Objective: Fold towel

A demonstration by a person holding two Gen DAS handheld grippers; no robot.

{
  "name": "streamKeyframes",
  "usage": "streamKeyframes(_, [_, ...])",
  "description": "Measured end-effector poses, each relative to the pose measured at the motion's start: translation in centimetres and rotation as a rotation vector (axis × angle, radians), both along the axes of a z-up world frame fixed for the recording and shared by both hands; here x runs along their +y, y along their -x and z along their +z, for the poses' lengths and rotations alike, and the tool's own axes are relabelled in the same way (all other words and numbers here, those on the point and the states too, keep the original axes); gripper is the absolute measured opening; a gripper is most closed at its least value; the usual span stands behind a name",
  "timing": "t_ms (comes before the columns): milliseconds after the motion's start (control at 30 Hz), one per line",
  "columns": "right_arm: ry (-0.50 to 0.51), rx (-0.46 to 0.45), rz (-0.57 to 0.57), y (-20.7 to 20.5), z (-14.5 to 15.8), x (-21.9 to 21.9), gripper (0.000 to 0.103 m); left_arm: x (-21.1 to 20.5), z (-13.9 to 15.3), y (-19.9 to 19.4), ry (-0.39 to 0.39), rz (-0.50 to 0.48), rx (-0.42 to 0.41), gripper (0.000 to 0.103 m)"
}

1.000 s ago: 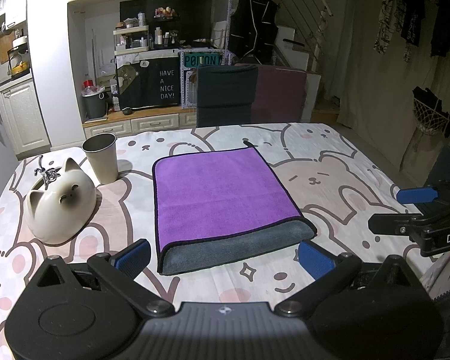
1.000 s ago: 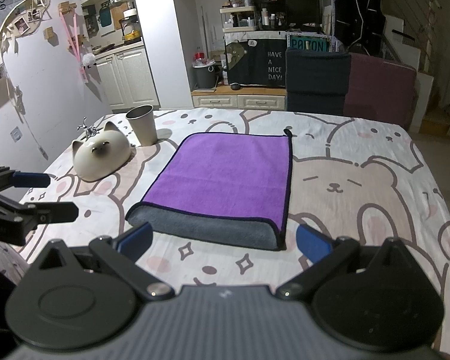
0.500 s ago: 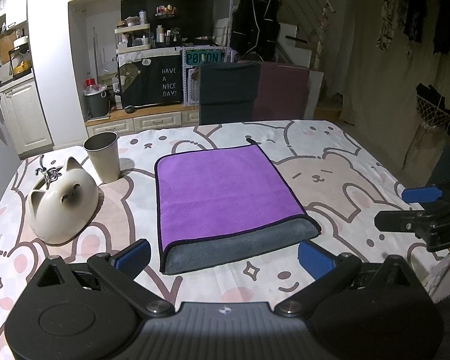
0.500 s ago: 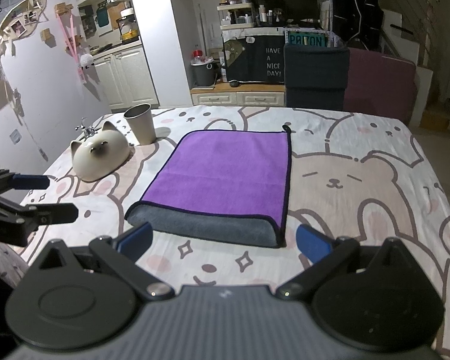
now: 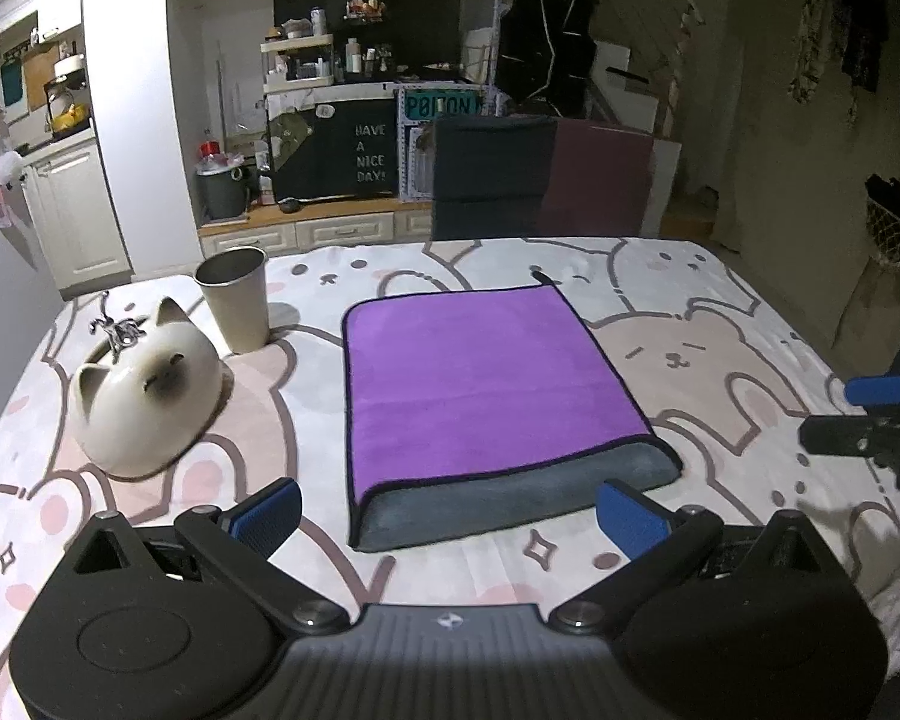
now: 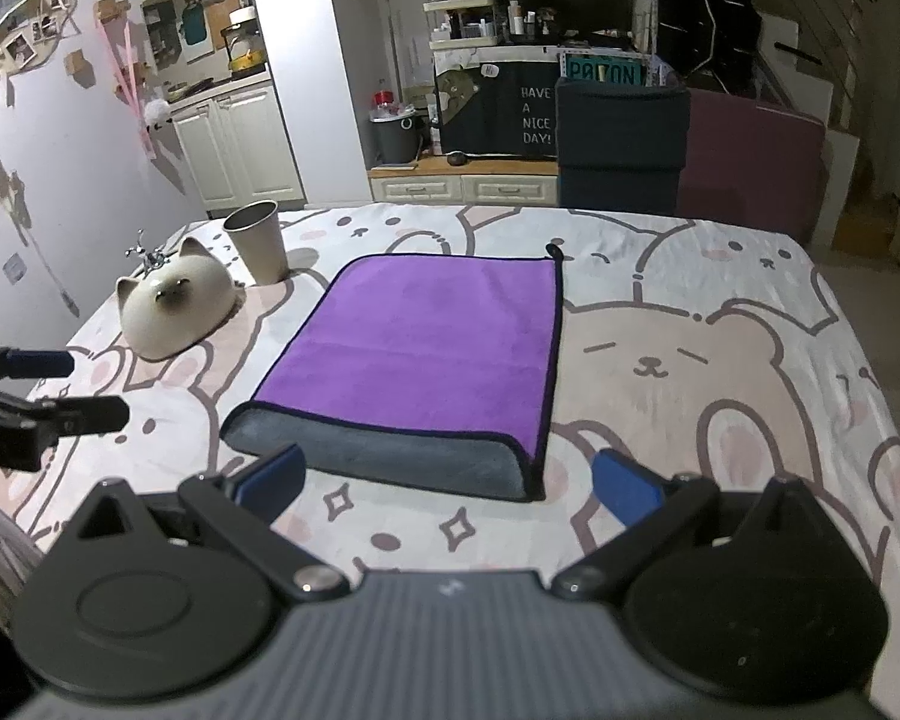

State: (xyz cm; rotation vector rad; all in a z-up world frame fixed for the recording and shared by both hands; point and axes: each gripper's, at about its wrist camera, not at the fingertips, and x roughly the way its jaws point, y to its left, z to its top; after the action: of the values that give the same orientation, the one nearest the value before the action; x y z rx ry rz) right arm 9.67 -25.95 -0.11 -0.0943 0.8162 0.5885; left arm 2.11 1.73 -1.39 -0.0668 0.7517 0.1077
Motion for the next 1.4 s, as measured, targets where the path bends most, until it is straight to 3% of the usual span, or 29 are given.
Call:
streamKeyframes(100, [-0.007, -0.015, -0.008, -0.4, -0.1, 0.1, 0.102, 0.3, -0.3, -0.6, -0.018, 0.010, 0.008, 0.103])
streamKeyframes(433, [0.029, -0.019, -0.022, -3.5, -2.1, 0.9, 0.102, 2.3, -2.6, -3.5, 0.026, -0.010, 0.061, 0.103])
streamKeyframes(933, [0.121, 0.046, 0.059, -7.7, -7.2, 2.4, 0.102, 4.5, -7.9, -7.6, 0.127, -0.131, 0.125, 0.103])
streamKeyframes(1100, [0.075, 0.082, 0.097, -9.1, -8.7, 2.5, 0.102, 6.2, -10.0, -8.2, 0.235, -0.111, 0.155, 0.103])
streamKeyframes(1267, [0.016, 0.125, 0.099, -10.2, -10.0, 2.4, 0.103, 6.7, -11.0, -9.1, 0.201, -0.126, 0.189, 0.096])
streamKeyframes(1400, [0.023, 0.152, 0.127, -10.8, -11.0, 3.0, 0.103, 7.3, -12.2, -10.1, 0.218, -0.093, 0.276, 0.091])
